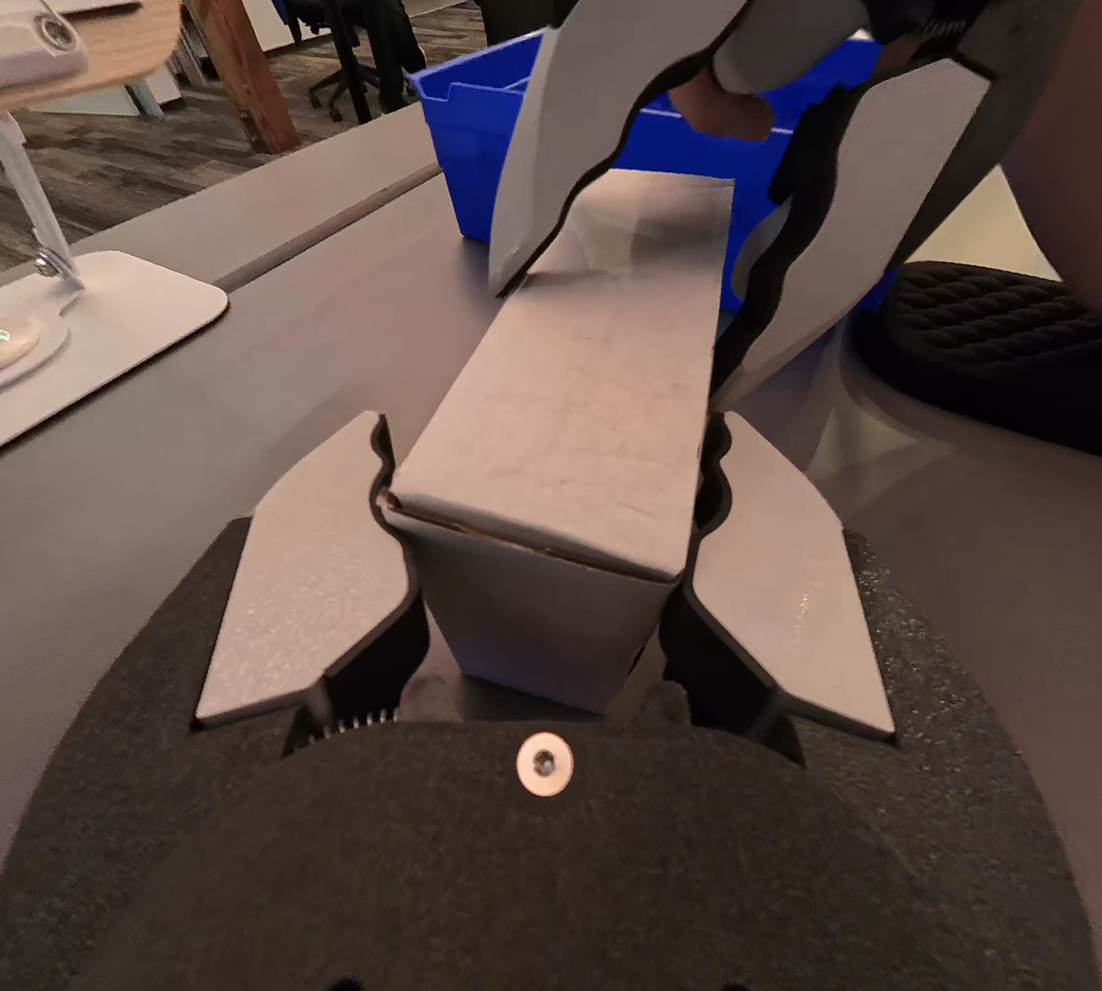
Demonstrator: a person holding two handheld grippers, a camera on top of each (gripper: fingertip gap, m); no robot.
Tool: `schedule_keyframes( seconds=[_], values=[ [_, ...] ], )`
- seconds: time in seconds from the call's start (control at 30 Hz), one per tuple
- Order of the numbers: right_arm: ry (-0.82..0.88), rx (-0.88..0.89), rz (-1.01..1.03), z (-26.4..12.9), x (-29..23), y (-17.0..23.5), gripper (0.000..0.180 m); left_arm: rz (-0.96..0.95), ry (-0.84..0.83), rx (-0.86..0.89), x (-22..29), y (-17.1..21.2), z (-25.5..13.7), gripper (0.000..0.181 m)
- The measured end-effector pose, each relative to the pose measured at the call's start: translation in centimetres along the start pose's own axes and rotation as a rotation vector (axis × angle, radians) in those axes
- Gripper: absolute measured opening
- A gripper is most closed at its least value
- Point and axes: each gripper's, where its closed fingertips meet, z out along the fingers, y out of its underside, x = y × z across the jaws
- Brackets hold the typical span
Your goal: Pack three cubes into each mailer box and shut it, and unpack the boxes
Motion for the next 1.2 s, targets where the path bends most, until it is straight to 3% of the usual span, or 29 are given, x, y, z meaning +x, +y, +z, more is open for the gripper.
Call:
schedule_keyframes(
  seconds=[0.07, 0.1, 0.23, 0.43, 1.2],
  values=[
    [0.017, -0.043, -0.033, -0.5, -0.1, -0.7, 0.056, -0.022, 0.003, -0.006, -0.1, 0.1, 0.0, 0.094],
    [0.029, -0.018, -0.054, -1.0, -0.2, -2.1, 0.04, -0.033, 0.005, -0.009, -0.2, 0.1, 0.0, 0.093],
    [0.123, 0.084, -0.102, -2.1, 0.4, -6.8, 0.034, -0.032, -0.003, -0.01, -0.3, 0.1, 0.0, 0.093],
    [0.122, -0.102, -0.104, 0.4, 0.1, -5.1, 0.026, -0.036, -0.012, -0.011, -0.3, 0.1, 0.0, 0.092],
    [0.157, -0.131, -0.082, 0.7, 0.6, -5.7, 0.029, -0.042, -0.015, -0.012, -0.4, 0.2, 0.0, 0.092]
  ],
)
